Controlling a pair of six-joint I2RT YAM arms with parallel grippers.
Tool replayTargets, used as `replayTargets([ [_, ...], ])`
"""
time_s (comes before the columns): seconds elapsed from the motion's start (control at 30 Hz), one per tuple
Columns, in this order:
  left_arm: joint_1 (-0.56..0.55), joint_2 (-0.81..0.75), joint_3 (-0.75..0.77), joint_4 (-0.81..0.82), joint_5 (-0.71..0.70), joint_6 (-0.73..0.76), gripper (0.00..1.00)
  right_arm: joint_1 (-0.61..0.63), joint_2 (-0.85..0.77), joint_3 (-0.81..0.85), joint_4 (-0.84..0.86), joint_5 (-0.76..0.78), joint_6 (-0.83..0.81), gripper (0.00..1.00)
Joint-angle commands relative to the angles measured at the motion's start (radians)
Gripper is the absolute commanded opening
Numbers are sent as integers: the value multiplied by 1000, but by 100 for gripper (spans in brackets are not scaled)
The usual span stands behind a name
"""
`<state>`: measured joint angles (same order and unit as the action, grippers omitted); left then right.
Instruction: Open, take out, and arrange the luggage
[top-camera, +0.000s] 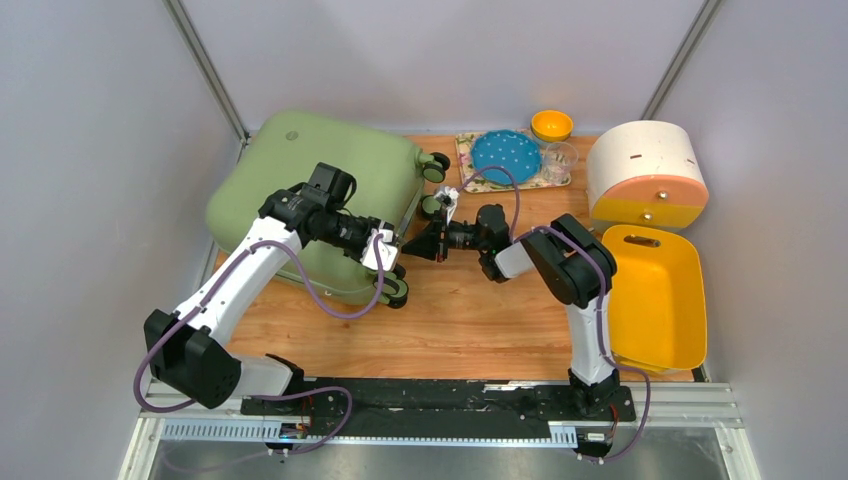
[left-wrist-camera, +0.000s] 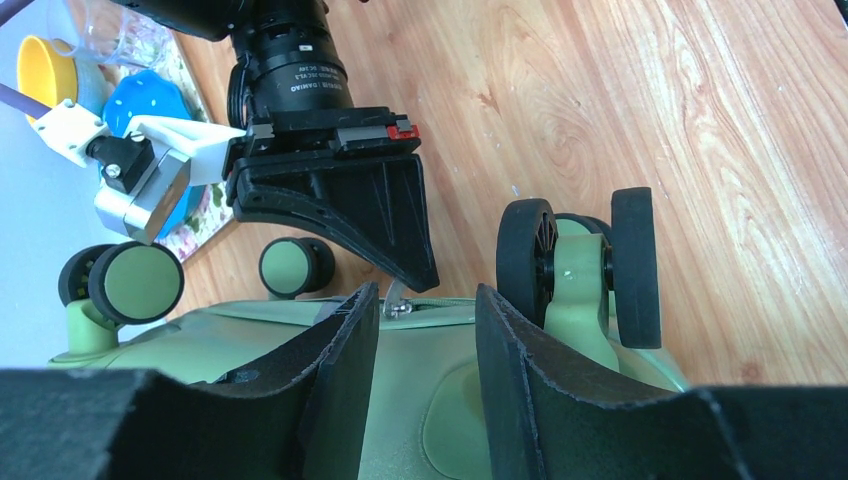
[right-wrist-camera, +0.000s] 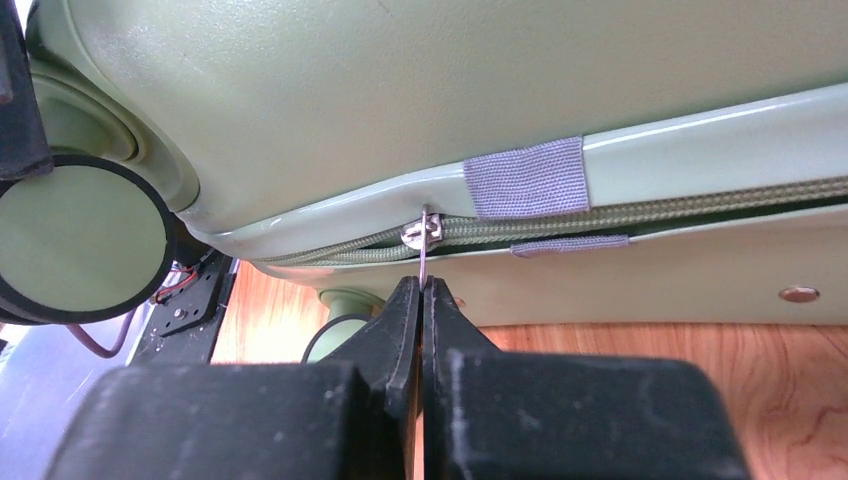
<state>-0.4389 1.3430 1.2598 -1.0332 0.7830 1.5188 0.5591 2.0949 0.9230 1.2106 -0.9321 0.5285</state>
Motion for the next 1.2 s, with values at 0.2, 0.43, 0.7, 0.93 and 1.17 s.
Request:
replayTargets([
  [0.2, 6, 53, -114, -378, -177, -48, 51, 19, 16, 94, 112, 7, -16, 0],
  [0.43, 6, 50, -120, -367, -179, -57, 51, 22, 20, 106, 113, 3, -12, 5],
  [0.7, 8, 54, -117, -360, -185, -63, 51, 24, 27, 111, 124, 3, -2, 10],
  [0.93, 6, 54, -115, -358, -194, -65, 51, 21, 21, 91, 130, 0, -10, 0],
  [1.17, 6, 53, -117, -355, -197, -69, 50, 33, 20, 39, 132, 22, -22, 14],
])
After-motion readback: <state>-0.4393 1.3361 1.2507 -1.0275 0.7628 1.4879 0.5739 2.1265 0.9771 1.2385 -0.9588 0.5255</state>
